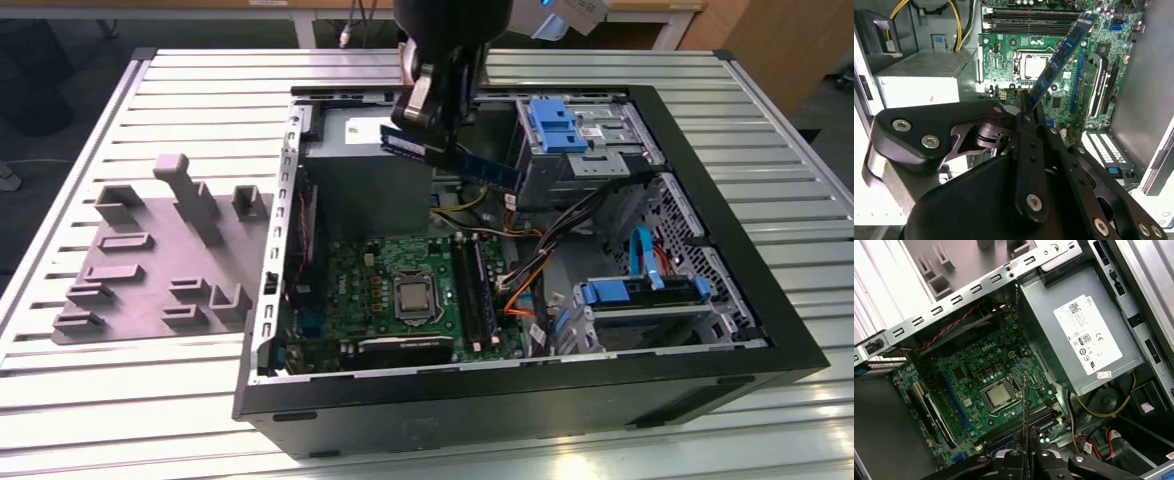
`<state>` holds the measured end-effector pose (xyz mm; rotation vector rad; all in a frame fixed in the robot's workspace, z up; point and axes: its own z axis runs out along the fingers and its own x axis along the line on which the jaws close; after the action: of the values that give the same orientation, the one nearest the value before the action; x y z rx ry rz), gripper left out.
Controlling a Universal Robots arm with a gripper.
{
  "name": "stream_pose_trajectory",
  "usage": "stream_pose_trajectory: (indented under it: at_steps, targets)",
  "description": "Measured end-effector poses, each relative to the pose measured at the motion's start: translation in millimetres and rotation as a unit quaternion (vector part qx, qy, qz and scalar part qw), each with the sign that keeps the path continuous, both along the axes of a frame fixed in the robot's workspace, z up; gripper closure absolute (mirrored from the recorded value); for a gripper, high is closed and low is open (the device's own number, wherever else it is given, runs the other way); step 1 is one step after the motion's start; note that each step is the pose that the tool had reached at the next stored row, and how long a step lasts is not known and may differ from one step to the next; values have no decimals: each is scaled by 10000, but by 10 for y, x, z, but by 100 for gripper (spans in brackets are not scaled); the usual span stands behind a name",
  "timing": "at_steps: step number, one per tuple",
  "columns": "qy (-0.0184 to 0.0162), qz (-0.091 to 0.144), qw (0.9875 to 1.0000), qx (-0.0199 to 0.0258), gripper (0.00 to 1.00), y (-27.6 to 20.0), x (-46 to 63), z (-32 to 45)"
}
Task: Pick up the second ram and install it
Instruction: 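Insert the second ram into the second slot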
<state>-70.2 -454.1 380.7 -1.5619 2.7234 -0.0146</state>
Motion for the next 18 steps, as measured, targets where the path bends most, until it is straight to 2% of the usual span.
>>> stream_pose_trajectory:
  at_steps: [4,9,16,17,18]
  targets:
    - [0,-344,9994,0,86,0,0,-8]
    - [0,-784,9969,0,86,0,0,-21]
    - [0,-1284,9917,0,86,0,0,-40]
    - [0,-1416,9899,0,86,0,0,-45]
    - [0,-1487,9889,0,86,0,0,-48]
